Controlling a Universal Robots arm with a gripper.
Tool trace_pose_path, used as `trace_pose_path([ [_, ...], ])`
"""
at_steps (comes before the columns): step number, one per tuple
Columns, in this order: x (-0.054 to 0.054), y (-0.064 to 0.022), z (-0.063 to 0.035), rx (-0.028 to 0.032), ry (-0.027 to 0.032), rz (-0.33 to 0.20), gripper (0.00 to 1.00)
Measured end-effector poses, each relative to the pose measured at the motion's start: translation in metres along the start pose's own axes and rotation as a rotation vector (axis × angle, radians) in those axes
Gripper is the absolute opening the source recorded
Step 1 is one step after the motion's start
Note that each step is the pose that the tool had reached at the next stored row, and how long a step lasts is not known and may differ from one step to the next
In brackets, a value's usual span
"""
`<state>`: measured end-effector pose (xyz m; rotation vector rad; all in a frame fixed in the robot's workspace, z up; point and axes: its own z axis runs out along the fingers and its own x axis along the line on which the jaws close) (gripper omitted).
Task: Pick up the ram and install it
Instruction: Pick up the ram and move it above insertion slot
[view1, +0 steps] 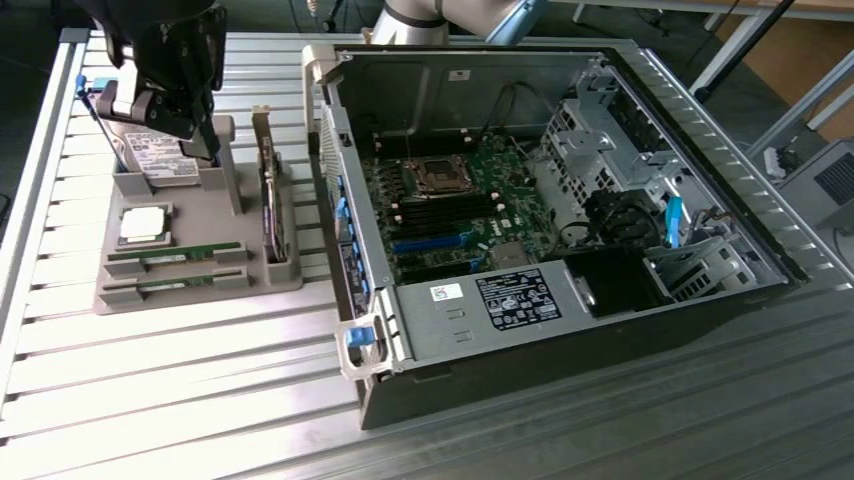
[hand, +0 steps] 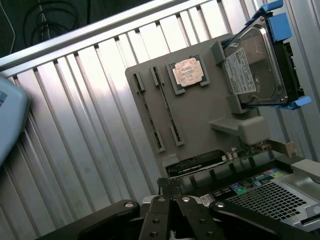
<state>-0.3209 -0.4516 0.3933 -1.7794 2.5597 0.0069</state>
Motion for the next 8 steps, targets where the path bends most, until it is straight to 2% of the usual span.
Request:
trace_pose_path([
  [8, 0.0000, 0.0000, 0.0000, -0.0006, -0.0003, -0.026, 0.09],
])
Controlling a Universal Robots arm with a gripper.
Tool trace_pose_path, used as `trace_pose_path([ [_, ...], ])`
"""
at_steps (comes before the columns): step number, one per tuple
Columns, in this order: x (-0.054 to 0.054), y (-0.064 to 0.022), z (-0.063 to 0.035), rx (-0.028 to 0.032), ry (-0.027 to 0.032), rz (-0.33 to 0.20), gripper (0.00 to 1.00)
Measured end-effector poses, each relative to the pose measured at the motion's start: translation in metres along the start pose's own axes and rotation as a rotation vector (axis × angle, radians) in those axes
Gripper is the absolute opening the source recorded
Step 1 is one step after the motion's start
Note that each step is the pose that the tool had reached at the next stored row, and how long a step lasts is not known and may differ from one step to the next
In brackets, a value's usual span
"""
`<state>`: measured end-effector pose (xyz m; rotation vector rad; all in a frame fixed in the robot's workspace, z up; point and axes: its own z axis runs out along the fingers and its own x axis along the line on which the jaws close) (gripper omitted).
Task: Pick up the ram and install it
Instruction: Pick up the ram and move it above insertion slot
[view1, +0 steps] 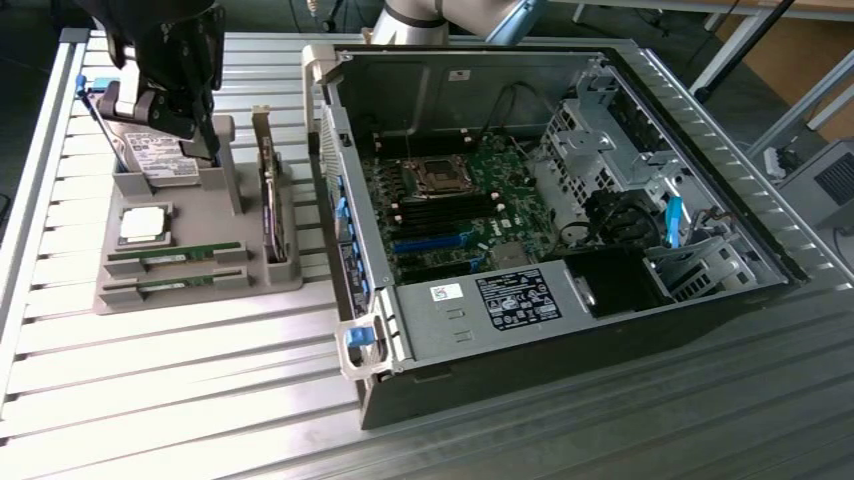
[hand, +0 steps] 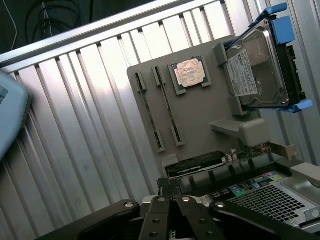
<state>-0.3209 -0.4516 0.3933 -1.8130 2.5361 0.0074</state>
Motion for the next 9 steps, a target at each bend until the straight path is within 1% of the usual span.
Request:
trace_pose_path([
  [2, 0.0000, 0.0000, 0.0000, -0.0001, 0.0000, -0.003, 0.09],
  [6, 0.0000, 0.0000, 0.0000, -0.0008, 0.0001, -0.038, 0.09],
  [9, 0.0000, 0.0000, 0.0000, -0.0007, 0.0008, -0.053, 0.09],
])
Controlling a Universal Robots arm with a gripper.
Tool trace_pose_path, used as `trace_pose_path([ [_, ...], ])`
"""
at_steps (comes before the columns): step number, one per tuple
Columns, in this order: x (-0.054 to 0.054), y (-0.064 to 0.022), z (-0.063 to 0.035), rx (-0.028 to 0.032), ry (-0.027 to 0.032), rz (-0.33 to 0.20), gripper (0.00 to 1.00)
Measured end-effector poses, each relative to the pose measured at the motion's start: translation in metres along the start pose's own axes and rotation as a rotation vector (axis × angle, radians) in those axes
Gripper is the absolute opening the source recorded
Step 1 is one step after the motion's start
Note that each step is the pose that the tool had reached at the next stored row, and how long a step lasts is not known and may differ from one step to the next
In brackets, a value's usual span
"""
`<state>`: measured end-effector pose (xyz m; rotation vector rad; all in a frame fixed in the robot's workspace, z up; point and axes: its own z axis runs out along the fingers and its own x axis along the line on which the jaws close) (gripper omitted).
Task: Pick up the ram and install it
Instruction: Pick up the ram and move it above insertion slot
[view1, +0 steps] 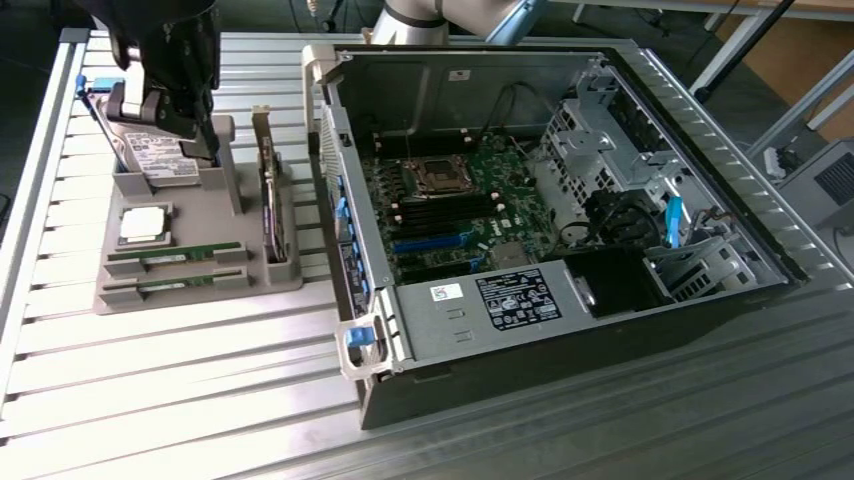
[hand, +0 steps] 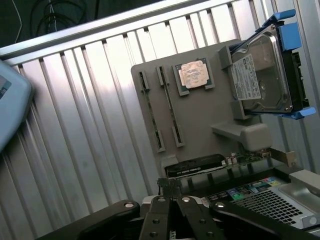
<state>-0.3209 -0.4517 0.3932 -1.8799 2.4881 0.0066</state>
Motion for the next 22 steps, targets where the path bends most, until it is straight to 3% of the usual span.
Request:
trace_pose_path([
  [3, 0.0000, 0.0000, -0.0001, -0.0001, 0.0007, -0.015, 0.09],
  [14, 0.0000, 0.0000, -0.0001, -0.0029, -0.0006, -0.152, 0.09],
  [19, 0.0000, 0.0000, -0.0001, -0.0030, -0.0007, -0.156, 0.10],
  [20, 0.0000, 0.0000, 0.0000, -0.0030, -0.0007, -0.156, 0.15],
  [21, 0.0000, 0.0000, 0.0000, -0.0030, -0.0007, -0.156, 0.28],
  [22, 0.0000, 0.0000, -0.0001, -0.0030, -0.0007, -0.156, 0.28],
])
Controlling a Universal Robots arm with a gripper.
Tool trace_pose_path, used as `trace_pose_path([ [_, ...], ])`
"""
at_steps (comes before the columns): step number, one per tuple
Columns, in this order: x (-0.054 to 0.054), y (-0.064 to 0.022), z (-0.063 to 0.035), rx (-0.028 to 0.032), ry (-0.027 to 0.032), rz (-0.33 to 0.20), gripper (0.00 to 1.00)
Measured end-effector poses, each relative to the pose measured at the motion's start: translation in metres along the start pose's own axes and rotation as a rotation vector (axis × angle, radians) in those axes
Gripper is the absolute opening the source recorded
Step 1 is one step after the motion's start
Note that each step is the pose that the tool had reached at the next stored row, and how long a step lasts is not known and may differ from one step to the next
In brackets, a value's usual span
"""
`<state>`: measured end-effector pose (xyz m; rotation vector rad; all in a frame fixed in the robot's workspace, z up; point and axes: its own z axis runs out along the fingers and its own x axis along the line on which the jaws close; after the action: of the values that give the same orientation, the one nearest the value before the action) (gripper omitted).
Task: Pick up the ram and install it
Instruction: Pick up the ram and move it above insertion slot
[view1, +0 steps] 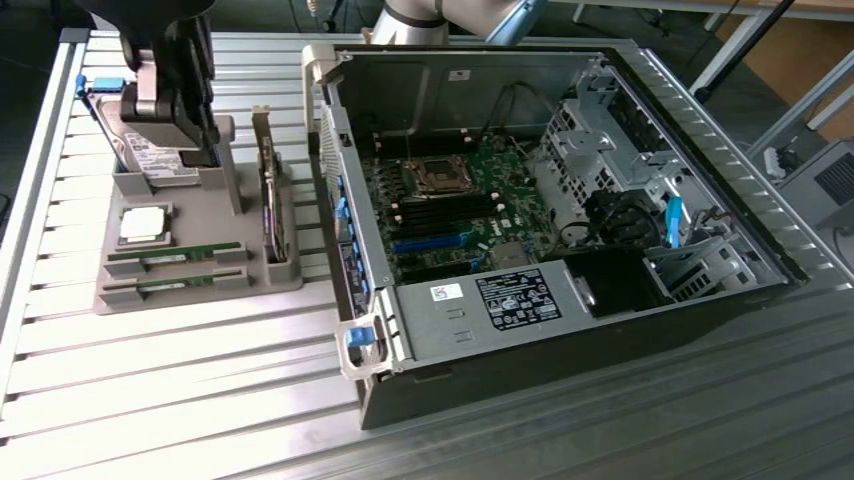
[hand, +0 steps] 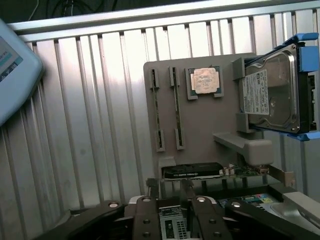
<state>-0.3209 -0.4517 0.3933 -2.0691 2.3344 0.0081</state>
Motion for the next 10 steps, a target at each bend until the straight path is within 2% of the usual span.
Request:
trace_pose_path([
  [1, 0.000, 0.0000, 0.0000, 0.0000, 0.0000, 0.000, 0.35],
  [4, 0.000, 0.0010, 0.0012, 0.0000, 0.0000, 0.000, 0.35],
  [10, 0.002, 0.0109, 0.0069, 0.0000, -0.0009, 0.000, 0.35],
])
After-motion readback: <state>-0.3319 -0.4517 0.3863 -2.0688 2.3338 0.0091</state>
